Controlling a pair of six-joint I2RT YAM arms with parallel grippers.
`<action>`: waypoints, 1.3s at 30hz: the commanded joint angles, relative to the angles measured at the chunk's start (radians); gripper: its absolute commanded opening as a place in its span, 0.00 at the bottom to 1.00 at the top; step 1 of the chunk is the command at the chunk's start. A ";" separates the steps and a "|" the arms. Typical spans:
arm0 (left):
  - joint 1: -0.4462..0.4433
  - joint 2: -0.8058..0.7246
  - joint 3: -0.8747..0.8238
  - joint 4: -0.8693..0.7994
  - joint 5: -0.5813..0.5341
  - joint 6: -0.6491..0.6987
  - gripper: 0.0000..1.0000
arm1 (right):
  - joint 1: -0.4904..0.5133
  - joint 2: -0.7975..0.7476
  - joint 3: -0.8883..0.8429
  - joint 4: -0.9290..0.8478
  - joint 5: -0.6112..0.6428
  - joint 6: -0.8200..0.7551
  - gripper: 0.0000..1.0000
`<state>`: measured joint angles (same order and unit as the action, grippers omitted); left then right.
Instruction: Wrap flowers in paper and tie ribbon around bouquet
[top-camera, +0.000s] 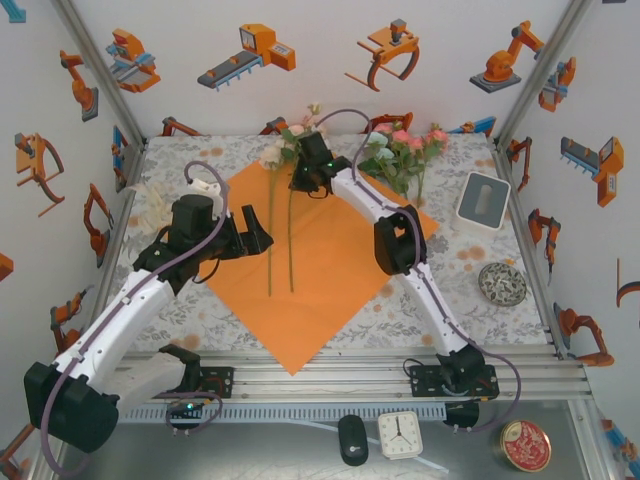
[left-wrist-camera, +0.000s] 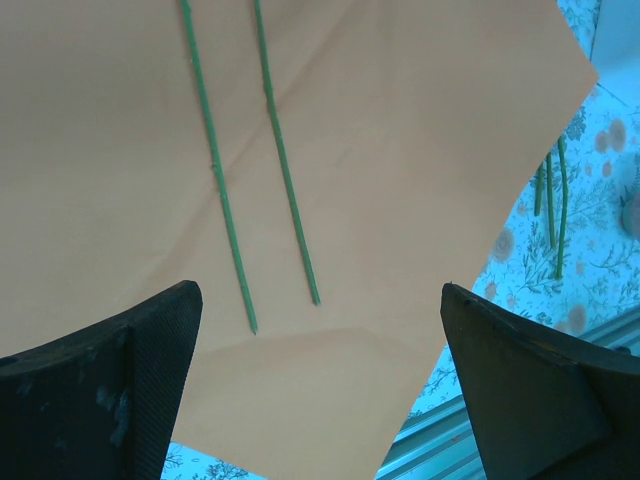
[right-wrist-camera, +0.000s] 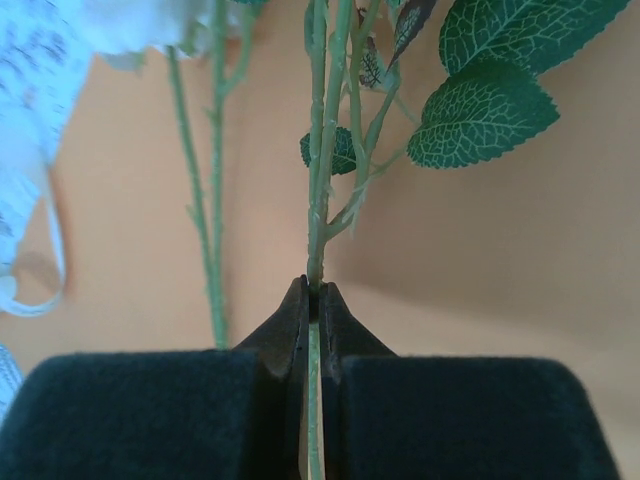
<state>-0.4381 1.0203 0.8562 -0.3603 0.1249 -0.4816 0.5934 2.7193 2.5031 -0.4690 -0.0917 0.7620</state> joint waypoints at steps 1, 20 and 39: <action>0.007 -0.004 -0.011 0.001 0.020 -0.013 0.96 | 0.010 -0.040 0.036 -0.020 -0.017 -0.003 0.13; -0.119 0.030 -0.003 0.263 0.302 0.052 0.96 | -0.342 -0.787 -0.768 0.014 0.162 -0.426 0.37; -0.170 0.065 0.026 0.229 0.247 0.094 0.96 | -0.454 -0.418 -0.566 -0.071 -0.041 -0.491 0.29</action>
<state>-0.6022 1.0870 0.8490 -0.1238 0.3882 -0.4149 0.1390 2.3028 1.8885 -0.5274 -0.1192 0.2756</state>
